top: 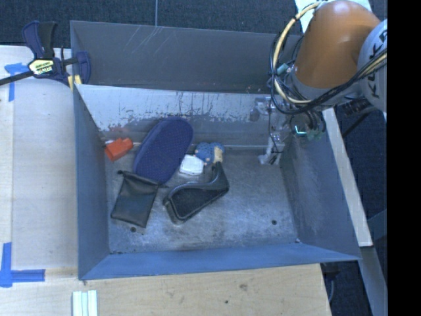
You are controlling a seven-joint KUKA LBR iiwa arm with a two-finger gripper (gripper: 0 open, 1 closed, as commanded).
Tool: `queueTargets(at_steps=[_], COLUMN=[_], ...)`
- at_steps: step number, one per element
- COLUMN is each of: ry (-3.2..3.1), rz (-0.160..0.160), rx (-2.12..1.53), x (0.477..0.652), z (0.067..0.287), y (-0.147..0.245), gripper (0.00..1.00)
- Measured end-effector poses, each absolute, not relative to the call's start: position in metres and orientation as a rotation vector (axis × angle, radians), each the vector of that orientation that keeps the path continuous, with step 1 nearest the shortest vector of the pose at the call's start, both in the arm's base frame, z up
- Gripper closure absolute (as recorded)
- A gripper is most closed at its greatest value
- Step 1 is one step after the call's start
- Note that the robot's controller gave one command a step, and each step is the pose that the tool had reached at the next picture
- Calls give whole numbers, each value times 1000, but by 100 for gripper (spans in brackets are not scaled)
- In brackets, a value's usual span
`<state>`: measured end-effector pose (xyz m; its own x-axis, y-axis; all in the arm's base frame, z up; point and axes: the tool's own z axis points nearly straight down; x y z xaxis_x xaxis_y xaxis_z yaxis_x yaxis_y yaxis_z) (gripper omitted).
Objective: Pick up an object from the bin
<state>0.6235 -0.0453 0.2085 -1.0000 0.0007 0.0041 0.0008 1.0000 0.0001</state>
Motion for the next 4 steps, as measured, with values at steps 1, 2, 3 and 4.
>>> queueTargets(at_steps=[1,2,3,4], ry=[-3114,-3021,-3024,-3044], rz=[5,9,10,0], rx=[522,943,947,770], x=[614,546,547,586], z=[78,76,77,105], y=[-6,30,30,5], gripper=[0,0,100,100])
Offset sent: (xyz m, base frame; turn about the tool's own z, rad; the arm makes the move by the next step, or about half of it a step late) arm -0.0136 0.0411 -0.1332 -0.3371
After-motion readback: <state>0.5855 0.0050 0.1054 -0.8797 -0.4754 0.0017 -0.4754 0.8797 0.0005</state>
